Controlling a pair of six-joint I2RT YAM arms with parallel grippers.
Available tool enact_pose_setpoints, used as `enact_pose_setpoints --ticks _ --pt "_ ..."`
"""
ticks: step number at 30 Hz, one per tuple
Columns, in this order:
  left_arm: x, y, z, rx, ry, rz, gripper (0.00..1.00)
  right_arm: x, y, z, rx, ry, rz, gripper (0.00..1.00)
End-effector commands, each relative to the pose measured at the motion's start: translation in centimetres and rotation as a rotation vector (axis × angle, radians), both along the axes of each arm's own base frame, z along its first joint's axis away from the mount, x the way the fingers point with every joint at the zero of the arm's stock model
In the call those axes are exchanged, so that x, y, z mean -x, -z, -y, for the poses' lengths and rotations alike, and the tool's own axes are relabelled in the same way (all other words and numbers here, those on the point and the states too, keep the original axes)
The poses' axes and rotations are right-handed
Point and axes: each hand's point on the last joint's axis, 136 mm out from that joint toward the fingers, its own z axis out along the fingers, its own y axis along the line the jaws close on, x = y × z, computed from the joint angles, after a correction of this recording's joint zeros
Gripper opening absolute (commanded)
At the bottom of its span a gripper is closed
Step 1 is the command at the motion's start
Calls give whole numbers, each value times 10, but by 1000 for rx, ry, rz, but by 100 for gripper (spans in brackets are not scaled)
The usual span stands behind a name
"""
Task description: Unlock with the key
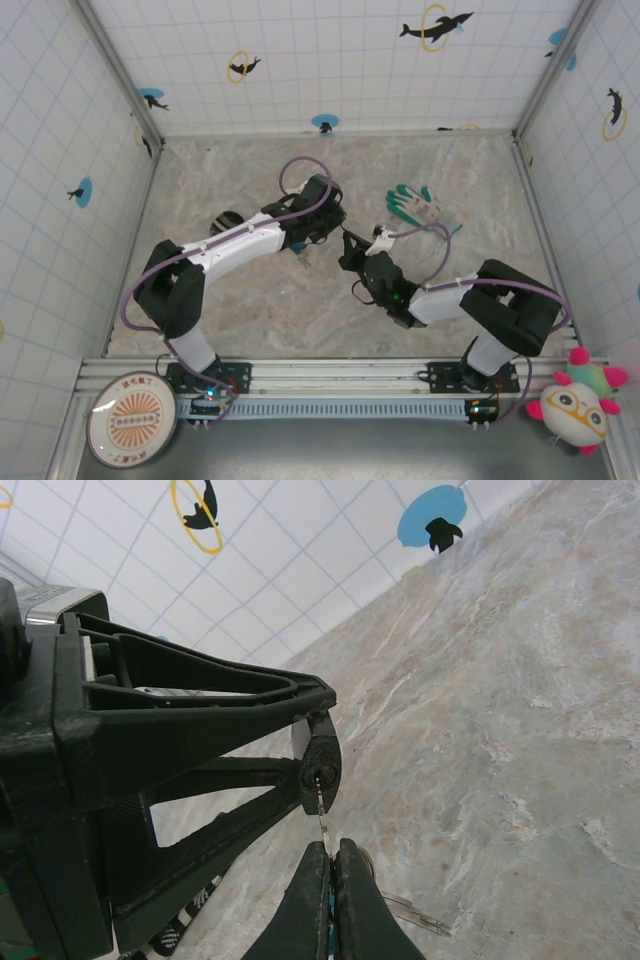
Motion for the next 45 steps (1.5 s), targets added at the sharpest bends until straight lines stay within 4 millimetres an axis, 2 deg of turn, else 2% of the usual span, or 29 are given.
enact_pose_setpoints --ticks 1,7,13,19,27,32,36,45 --pt "41 10 37 61 154 -130 0 1 -85 -37 -186 -126 166 0" --pt "40 11 41 64 157 -134 0 -1 -94 -43 -191 -154 157 0" --pt "38 5 40 76 137 -117 0 -6 -85 -46 -295 -143 105 0" --pt "38 -1 35 88 116 -88 0 -15 -78 -32 -472 -116 72 0" --pt "35 -5 28 67 101 -61 0 -17 -60 -24 -536 -106 9 0" --pt "36 -4 26 50 103 -60 0 -18 -50 -25 -523 -109 -10 0" --pt "33 -5 17 12 89 -45 0 -16 -40 -25 -449 -103 -30 0" --pt "18 -14 -9 -82 78 -8 0 0 -17 -3 -407 -104 -70 0"
